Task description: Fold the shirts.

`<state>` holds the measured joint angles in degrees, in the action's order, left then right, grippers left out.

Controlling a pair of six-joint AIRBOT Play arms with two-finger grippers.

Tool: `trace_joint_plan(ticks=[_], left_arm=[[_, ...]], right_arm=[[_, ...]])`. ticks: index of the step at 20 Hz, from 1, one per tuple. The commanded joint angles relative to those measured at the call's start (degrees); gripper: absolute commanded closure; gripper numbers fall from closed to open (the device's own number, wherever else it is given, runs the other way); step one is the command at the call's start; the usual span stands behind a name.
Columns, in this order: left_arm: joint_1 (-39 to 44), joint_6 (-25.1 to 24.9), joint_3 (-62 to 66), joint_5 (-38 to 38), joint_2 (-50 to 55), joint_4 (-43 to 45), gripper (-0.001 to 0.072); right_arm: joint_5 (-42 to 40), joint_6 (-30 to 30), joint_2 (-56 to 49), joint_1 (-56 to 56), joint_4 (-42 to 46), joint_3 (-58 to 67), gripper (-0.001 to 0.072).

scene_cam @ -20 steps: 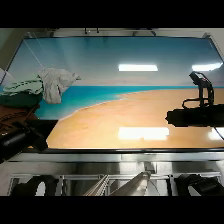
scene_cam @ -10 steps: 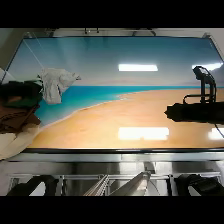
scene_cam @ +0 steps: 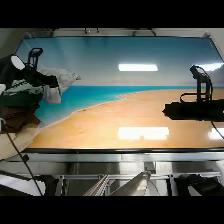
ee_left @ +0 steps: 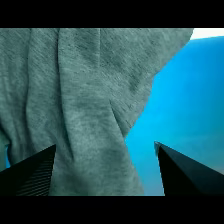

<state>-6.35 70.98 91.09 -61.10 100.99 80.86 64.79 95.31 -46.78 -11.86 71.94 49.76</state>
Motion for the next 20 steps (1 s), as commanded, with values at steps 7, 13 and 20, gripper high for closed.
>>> trace_joint_plan(ticks=[7,13,20], left_arm=[[0.4,-0.6,14.3,-11.2,13.3,2.4,0.0693],[8.2,-8.5,27.6,-35.5,12.4,-38.8,0.0690],[26.2,-14.2,4.8,-32.3,7.3,-48.5,0.0694]], right_arm=[[-0.1,0.0,-1.4,0.0,-0.2,0.0,0.0693],[-0.5,0.0,-1.4,0.0,4.3,0.0,0.0695],[-0.4,0.1,-2.2,0.0,8.9,0.0,0.0695]])
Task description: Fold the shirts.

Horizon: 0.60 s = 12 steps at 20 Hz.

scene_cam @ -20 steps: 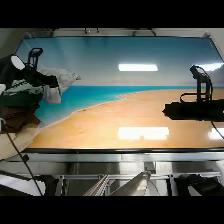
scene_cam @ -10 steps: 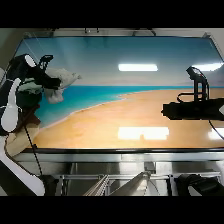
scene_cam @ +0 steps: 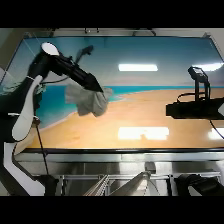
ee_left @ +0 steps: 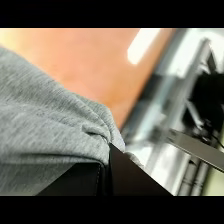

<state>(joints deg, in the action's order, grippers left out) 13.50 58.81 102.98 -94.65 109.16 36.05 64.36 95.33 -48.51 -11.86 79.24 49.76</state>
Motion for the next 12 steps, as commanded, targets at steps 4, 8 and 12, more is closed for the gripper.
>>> trace_joint_plan(ticks=[4,8,12], left_arm=[[9.3,-0.9,-9.1,2.7,-0.9,-4.0,0.0223],[2.4,5.9,-0.4,-3.8,-1.0,-3.3,-0.0012],[-8.5,6.8,-10.1,-0.7,-5.5,5.5,0.0004]], right_arm=[[2.1,1.1,-2.9,0.0,1.2,0.0,0.0638],[1.5,0.6,-4.0,0.0,-1.2,0.0,0.0365],[-3.7,-9.3,-14.9,1.3,-12.5,0.1,0.0358]])
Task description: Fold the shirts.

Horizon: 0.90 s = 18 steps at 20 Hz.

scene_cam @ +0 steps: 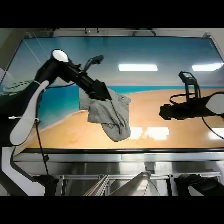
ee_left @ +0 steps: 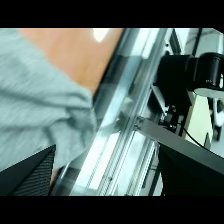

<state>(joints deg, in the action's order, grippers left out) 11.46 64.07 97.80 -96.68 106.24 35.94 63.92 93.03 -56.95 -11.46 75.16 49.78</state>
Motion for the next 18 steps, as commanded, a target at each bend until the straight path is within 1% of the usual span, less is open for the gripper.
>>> trace_joint_plan(ticks=[1,2,4,5,7,9,12,13,14,18], left_arm=[[-9.3,1.5,-8.9,3.6,-3.6,7.1,0.0005],[-12.2,1.5,-13.0,6.1,-4.2,7.9,0.0005],[-16.7,1.3,-20.3,9.5,-4.3,7.9,0.0005],[-18.0,0.4,-23.1,10.8,-3.8,7.8,0.0005],[-18.8,-1.7,-26.0,11.3,-2.0,6.4,0.0005],[-17.8,-2.9,-26.5,11.3,0.3,4.7,0.0005],[-14.1,-3.0,-23.8,11.8,4.0,4.5,0.0005],[-12.6,-3.0,-22.3,12.0,5.3,4.4,0.0012],[-11.1,-3.0,-20.7,12.0,6.4,4.5,0.0077],[-6.2,-2.6,-13.8,10.8,9.6,4.4,0.0076]], right_arm=[[-4.4,-12.3,-9.9,1.8,-14.8,0.2,0.0358],[-5.1,-19.0,-13.5,2.9,-22.7,0.2,0.0358],[-5.0,-30.2,-20.0,4.4,-35.6,0.2,0.0357],[-4.9,-33.9,-22.9,4.7,-40.1,0.3,0.0358],[-4.2,-38.1,-28.9,4.5,-45.6,2.0,0.0358],[-3.4,-39.5,-33.5,4.2,-48.7,4.2,0.0357],[-3.5,-38.6,-38.9,4.1,-49.9,7.3,0.0357],[-3.5,-38.6,-40.1,4.1,-50.2,8.0,0.0358],[-3.5,-38.6,-41.2,4.1,-50.9,8.3,0.0358],[-3.5,-38.6,-44.2,3.7,-54.4,8.8,0.0358]])
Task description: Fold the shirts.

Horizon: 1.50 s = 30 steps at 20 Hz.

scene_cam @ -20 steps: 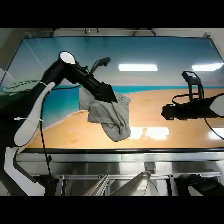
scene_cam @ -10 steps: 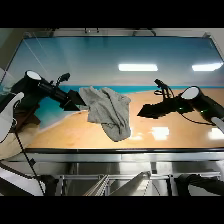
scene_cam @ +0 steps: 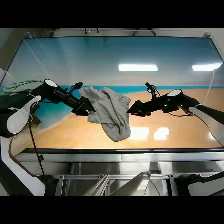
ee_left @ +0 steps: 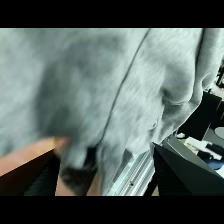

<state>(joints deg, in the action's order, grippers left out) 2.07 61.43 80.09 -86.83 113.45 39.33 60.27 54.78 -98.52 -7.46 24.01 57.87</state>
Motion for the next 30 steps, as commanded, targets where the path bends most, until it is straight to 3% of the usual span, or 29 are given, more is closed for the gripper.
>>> trace_joint_plan(ticks=[1,2,3,5,6,7,12,16,20,22,23,24,28,30], left_arm=[[4.0,0.2,4.9,0.9,2.7,1.0,0.0077],[4.5,0.1,5.4,0.9,2.6,1.1,0.0185],[4.8,0.1,6.0,0.8,2.6,1.2,0.0357],[4.5,0.1,6.6,-0.1,2.6,1.2,0.0559],[4.1,0.1,7.0,-1.0,2.6,1.1,0.0644],[3.6,0.1,7.4,-2.6,2.4,1.1,0.0692],[-0.5,3.1,12.8,-11.4,-5.5,0.9,0.0693],[-4.9,8.6,23.4,-17.2,-20.5,-6.0,0.0693],[-5.1,8.7,30.1,-14.4,-35.5,-7.4,0.0692],[-3.0,8.6,30.8,-13.3,-40.2,-4.2,0.0679],[-1.5,8.7,29.6,-11.9,-42.1,0.0,0.0531],[0.0,8.8,27.5,-10.2,-43.5,3.4,0.0474],[5.4,8.5,13.0,-7.0,-44.4,6.1,0.0485],[7.2,5.2,5.7,-4.3,-41.4,6.1,0.0486]], right_arm=[[0.1,-0.3,-3.1,-0.7,-3.3,0.9,0.0359],[0.1,-0.3,-3.8,-1.2,-3.5,1.3,0.0359],[0.0,-0.3,-4.4,-1.7,-3.9,1.8,0.0359],[0.0,-0.4,-5.5,-2.8,-4.8,3.0,0.0385],[0.7,-1.7,-5.6,-3.1,-4.8,3.8,0.0515],[2.6,-3.4,-5.4,-3.0,-4.8,5.0,0.0695],[13.3,-3.6,2.5,4.5,-6.1,14.9,0.0698],[16.1,-4.0,21.6,14.2,-10.4,22.2,0.0698],[16.1,-4.0,42.7,17.6,-6.8,22.4,0.0698],[14.7,-3.5,50.2,16.3,-0.2,22.2,0.0697],[13.6,-2.2,52.2,15.2,3.0,21.6,0.0697],[13.0,-0.9,53.2,14.1,5.2,20.7,0.0697],[12.0,-0.6,49.9,9.1,5.8,10.8,0.0697],[6.1,-2.7,45.9,7.3,5.8,3.4,0.0697]])
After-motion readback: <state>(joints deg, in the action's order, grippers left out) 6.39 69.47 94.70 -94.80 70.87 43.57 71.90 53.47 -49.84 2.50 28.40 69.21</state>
